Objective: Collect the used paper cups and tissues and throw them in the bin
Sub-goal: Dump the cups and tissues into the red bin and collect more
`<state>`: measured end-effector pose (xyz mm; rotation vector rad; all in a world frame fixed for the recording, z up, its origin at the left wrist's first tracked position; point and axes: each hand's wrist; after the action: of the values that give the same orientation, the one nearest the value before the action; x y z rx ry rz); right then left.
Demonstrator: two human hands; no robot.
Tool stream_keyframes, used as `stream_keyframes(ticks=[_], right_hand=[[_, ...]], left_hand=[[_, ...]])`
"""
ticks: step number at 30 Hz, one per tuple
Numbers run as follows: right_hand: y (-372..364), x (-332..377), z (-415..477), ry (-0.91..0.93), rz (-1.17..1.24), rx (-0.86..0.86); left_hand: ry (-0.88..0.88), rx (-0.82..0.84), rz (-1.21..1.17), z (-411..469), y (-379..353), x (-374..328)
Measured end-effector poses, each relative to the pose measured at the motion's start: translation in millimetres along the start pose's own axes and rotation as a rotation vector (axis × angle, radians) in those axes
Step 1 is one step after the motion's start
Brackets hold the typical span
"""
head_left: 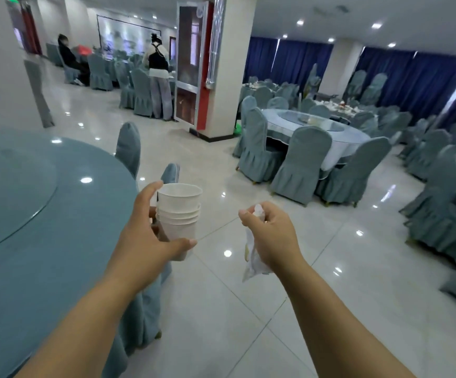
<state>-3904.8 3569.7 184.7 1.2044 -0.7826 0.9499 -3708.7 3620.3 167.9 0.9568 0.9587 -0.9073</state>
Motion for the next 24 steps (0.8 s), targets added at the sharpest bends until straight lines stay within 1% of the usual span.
stream_keyframes(ticks=[3, 5, 8, 16, 20, 24], right_hand=[[4, -16, 50, -0.016, -0.006, -0.016], [7, -29, 83, -0.039, 0.036, -0.031], [13, -52, 133, -0.052, 0.065, -0.049], [26, -104, 300, -0.009, 0.128, 0.017], [24, -113, 388, -0.001, 0.183, 0.068], [4, -117, 465, 0.01, 0.222, 0.119]], left_hand=[[-0.007, 0.029, 0.021, 44, -24, 4], [-0.005, 0.038, 0.038, 71, -37, 7], [-0.006, 0.019, 0.047, 111, -56, 15], [0.039, -0.143, 0.066, 237, -120, 45], [0.086, -0.215, 0.068, 301, -152, 54], [0.116, -0.287, 0.096, 360, -165, 63]])
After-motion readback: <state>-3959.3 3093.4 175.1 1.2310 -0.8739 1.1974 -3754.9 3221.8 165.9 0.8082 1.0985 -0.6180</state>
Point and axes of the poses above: each hand's wrist, its own z-axis towards the middle knuckle, its own y-axis out of the back of the hand, x = y × z, and after that the axes turned 2 degrees about -z, right-handed
